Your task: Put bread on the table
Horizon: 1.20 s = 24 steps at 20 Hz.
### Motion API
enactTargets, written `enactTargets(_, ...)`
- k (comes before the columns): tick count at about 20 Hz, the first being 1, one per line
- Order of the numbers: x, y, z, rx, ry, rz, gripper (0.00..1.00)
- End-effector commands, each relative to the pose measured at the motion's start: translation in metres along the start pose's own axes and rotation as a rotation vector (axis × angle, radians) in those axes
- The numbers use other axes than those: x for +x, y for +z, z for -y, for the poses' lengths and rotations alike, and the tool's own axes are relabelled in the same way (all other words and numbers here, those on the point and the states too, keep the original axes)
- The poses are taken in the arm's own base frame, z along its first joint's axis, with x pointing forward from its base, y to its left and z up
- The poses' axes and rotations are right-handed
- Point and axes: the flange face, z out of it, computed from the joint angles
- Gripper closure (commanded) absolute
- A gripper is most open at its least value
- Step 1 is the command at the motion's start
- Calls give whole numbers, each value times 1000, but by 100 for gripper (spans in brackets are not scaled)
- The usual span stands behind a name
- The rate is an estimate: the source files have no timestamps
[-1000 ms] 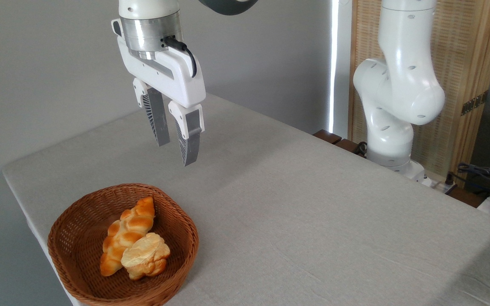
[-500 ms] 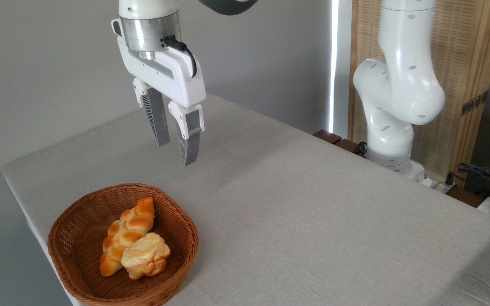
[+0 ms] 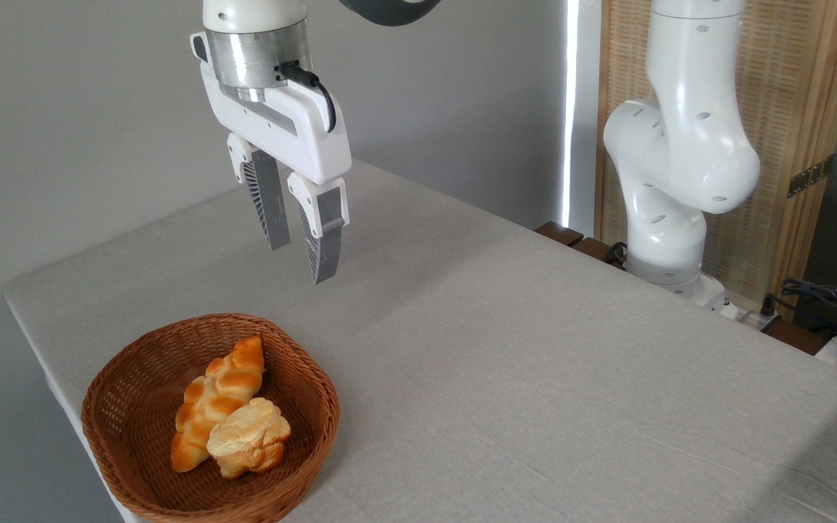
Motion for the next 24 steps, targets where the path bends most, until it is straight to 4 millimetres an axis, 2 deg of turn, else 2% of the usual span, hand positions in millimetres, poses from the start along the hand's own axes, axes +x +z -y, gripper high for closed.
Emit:
enactTargets(1, 0, -4, -2, -19, -3, 0, 0)
enactTargets(10, 0, -4, -2, -18, -1, 3, 0)
enactTargets(13, -6, -2, -4, -38, 13, 45, 0)
enactTargets(18, -8, -8, 6, -18, 12, 22, 0)
enactTargets(24, -3, 1, 19, 51, 21, -61, 0)
